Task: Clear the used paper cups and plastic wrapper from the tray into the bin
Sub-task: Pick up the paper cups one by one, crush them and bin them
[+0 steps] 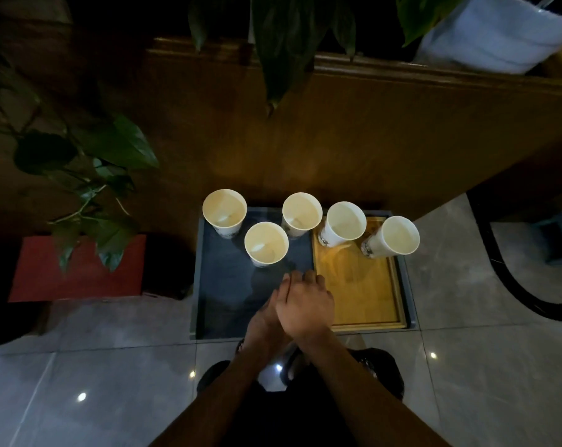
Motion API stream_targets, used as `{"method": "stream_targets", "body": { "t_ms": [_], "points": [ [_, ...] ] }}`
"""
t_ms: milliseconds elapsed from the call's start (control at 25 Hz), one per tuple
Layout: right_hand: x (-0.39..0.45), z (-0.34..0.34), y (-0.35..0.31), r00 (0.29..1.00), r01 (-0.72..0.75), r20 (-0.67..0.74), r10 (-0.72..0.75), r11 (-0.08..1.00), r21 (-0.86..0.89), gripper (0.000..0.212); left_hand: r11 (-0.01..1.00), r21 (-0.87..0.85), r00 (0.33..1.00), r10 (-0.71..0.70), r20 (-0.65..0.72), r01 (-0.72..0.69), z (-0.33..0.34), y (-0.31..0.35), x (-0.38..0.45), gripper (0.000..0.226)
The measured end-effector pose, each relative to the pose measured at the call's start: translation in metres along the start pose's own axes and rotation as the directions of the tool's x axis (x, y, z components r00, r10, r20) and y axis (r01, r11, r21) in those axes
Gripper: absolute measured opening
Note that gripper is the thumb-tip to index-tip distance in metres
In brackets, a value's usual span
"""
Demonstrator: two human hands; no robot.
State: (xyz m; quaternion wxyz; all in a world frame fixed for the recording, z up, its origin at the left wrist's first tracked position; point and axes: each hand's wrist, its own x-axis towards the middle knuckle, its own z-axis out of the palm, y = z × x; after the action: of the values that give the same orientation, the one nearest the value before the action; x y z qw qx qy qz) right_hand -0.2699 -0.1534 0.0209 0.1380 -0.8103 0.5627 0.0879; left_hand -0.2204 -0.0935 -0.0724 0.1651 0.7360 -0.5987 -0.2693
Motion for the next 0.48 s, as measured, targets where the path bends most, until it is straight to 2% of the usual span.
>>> {"method": "stream_targets", "body": {
  "t_ms": [40,80,160,240,280,320,400,480],
  "points": [
    [0.001,0.001,0.001,1.0,-0.001,0.001,0.001,1.0,-0.009,0.037,0.999,0.013,0.999,0.044,0.021,-0.044,0.0,0.001,0.001,0.074],
    [0.002,0.002,0.001,1.0,-0.005,0.009,0.005,1.0,-0.02,0.037,0.997,-0.074,0.998,0.029,0.058,-0.025,-0.005,0.003,0.0,0.074],
    [0.005,0.005,0.003,1.0,0.021,0.017,-0.019,0.997,-0.072,0.039,0.985,-0.166,0.999,0.054,0.0,-0.053,-0.005,0.004,-0.005,0.07],
    [0.006,0.008,0.004,0.998,0.06,0.028,-0.057,0.992,-0.11,0.04,0.99,-0.084,0.993,0.116,0.004,-0.115,-0.004,0.004,-0.007,0.082],
    [0.007,0.008,0.005,0.998,0.06,0.031,-0.057,0.992,-0.112,0.04,0.992,-0.039,0.99,0.126,0.07,-0.124,-0.008,0.008,-0.004,0.094],
    [0.007,0.008,0.005,0.999,0.049,0.025,-0.047,0.994,-0.098,0.04,0.995,0.0,0.992,0.104,0.069,-0.104,-0.011,0.008,-0.002,0.1],
    [0.004,0.006,0.004,1.0,0.016,0.0,-0.016,0.998,-0.059,0.038,1.0,0.022,0.999,-0.005,0.048,0.004,-0.009,0.005,-0.003,0.09],
    [0.004,0.004,0.003,0.999,-0.004,-0.034,0.003,0.999,-0.033,0.037,0.999,0.048,1.0,-0.021,-0.016,0.022,0.0,0.002,-0.001,0.072]
  ]
}}
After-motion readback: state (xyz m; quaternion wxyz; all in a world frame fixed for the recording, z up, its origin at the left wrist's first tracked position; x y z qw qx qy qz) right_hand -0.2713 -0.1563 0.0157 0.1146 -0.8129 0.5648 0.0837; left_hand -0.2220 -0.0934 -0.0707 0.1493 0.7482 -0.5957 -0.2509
